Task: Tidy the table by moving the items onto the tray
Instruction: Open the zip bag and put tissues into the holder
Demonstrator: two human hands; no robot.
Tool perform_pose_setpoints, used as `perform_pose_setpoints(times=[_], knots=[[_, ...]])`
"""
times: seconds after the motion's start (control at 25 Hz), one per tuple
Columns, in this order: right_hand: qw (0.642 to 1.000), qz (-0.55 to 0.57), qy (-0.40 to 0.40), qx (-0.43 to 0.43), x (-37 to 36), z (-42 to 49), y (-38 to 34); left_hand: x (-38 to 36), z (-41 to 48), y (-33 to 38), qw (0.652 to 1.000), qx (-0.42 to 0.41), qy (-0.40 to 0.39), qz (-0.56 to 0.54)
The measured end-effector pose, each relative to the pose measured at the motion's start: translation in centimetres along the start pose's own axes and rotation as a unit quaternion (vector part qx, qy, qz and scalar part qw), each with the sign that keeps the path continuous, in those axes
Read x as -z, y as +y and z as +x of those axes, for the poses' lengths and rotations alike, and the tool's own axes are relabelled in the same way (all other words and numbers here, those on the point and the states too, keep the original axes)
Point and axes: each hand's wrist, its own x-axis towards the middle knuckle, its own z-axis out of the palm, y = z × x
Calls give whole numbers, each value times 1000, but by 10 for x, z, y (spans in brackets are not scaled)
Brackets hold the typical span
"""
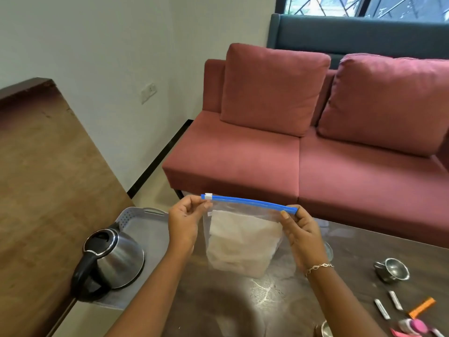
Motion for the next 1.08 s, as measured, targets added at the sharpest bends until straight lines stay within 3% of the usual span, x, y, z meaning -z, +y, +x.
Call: perform_pose_setpoints(times=[0.08,0.16,0.24,0.32,0.4,0.72,1.08], knots=[[994,-85,53,36,13,0,-6,-9,-9,5,999,-22,-30,15],[956,-257,89,115,12,0,-16,-18,-18,9,995,-53,-67,52],[916,-350,37,193,-5,-4,-26,-28,-26,11,988,-85,-86,96],[908,-359,-52,209,-25,-7,-31,-35,-31,13,978,-120,-94,140],[906,-354,-88,216,-37,-10,-31,-40,-36,16,970,-146,-100,167],[924,-303,-62,223,-32,-12,-32,-48,-52,21,973,-128,-119,153],[929,-282,-83,227,-11,-15,-44,-61,-57,23,959,-198,-139,151]])
